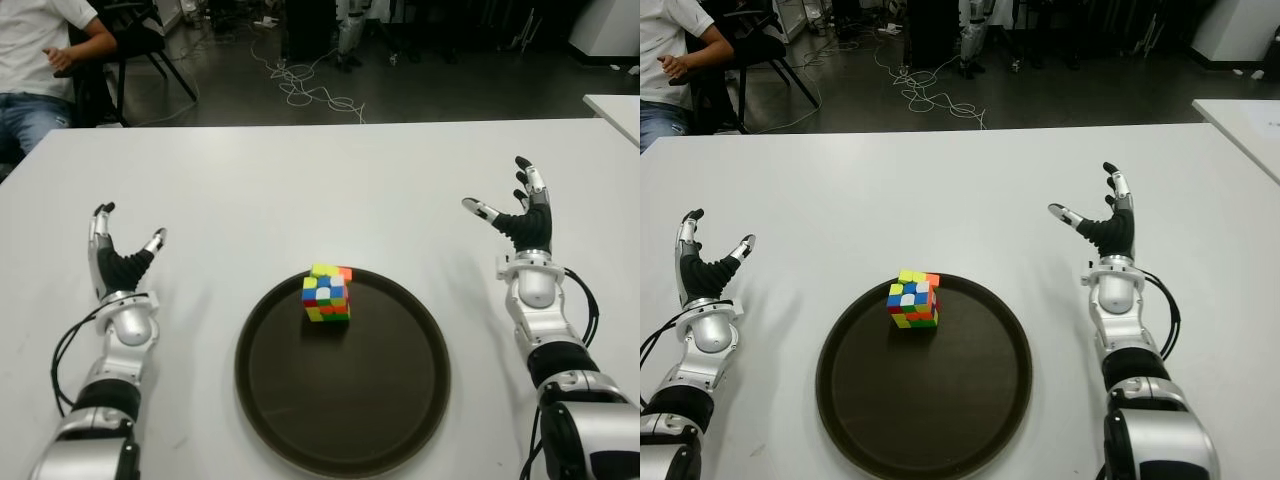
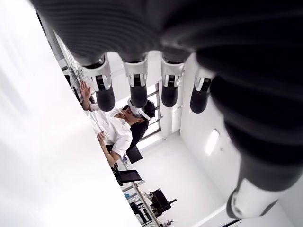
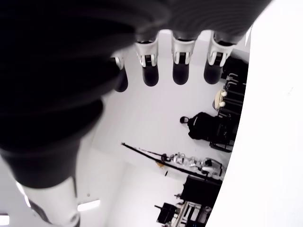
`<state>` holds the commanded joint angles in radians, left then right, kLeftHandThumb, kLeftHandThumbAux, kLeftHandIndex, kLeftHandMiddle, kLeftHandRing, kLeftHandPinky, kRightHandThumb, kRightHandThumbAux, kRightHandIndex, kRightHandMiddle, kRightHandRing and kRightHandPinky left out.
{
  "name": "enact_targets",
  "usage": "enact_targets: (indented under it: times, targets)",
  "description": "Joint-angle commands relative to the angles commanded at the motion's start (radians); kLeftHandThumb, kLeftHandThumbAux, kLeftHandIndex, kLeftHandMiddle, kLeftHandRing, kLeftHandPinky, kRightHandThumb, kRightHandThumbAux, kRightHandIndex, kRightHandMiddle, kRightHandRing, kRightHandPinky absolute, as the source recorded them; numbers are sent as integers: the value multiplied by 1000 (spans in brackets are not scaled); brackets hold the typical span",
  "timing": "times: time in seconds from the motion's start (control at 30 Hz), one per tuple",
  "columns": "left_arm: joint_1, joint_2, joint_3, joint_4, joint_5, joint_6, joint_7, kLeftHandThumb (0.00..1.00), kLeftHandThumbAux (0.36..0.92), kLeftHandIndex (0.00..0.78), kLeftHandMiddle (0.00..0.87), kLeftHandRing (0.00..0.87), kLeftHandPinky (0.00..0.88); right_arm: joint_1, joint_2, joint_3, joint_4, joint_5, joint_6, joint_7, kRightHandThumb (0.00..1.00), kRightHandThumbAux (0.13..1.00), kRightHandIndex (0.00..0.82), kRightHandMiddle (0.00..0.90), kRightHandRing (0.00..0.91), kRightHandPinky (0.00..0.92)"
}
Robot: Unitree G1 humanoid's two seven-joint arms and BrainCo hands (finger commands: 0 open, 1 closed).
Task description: Pick up the Rubik's Cube and put it in the plate
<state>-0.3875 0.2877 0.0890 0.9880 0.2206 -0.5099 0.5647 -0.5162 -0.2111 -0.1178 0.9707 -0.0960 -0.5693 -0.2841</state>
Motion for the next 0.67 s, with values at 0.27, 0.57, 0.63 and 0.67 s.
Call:
enact_targets:
  times: [0.27,0.57,0.63,0.67]
  targets:
    - [-2,-4,4,0,-7,-15,-6,0,661,35,45,34,48,-23,1,2,31,-24,-14,-48,0,800,0,0,0,0]
    - [-8,-4,8,2,-12,-20,-11,0,668,42,42,20,33,-57,-11,30,92,-87,-37,-127,0,757,0,0,0,0]
    - [-9,-3,8,2,-14,-20,-14,0,668,43,37,18,34,-61,-13,36,99,-96,-41,-137,0,742,0,0,0,0]
    - [-10,-3,9,3,-15,-20,-17,0,668,43,36,18,34,-62,-14,40,103,-102,-42,-143,0,740,0,0,0,0]
